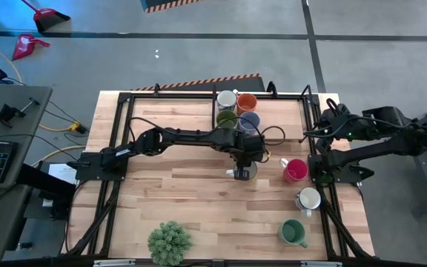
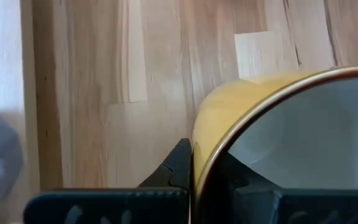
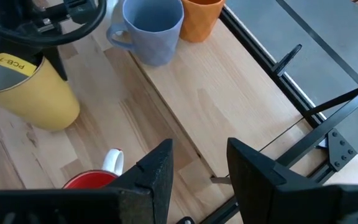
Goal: Place coffee mugs
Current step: Put the yellow mug on the shelf
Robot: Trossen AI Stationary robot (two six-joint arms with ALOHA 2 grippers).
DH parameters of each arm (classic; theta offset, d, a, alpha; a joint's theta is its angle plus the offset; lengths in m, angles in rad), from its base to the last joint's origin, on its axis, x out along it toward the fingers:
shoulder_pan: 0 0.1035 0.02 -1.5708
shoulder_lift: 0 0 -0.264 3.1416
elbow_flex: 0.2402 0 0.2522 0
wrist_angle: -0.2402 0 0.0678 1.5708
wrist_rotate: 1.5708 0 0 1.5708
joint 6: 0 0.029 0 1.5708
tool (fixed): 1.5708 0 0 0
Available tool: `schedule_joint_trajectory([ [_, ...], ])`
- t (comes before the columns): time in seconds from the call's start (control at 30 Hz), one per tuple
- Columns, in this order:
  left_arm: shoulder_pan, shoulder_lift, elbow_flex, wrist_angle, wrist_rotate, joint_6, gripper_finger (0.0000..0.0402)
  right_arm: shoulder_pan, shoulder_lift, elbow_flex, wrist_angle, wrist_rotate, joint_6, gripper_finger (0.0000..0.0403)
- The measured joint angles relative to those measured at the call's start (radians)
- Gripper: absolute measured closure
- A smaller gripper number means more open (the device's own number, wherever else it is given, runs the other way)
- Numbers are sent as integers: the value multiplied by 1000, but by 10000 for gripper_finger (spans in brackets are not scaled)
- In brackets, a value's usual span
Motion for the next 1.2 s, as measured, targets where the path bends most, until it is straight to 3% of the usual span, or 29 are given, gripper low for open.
schedule_joint_trajectory([
  [0.2, 0, -1, 0, 2, 2, -9, 369, 0, 0, 0, 0, -6, 0, 276],
  [0.5, 0, -1, 0, 32, 1, -15, 379, 0, 0, 0, -20, -9, 7, 276],
  [0.97, 0, -5, 0, 80, 3, -1, 307, 0, 0, 0, -31, -28, 3, 276],
  [1.2, 4, -5, 0, 77, 11, -8, 290, 0, 0, 0, -31, -36, 3, 276],
])
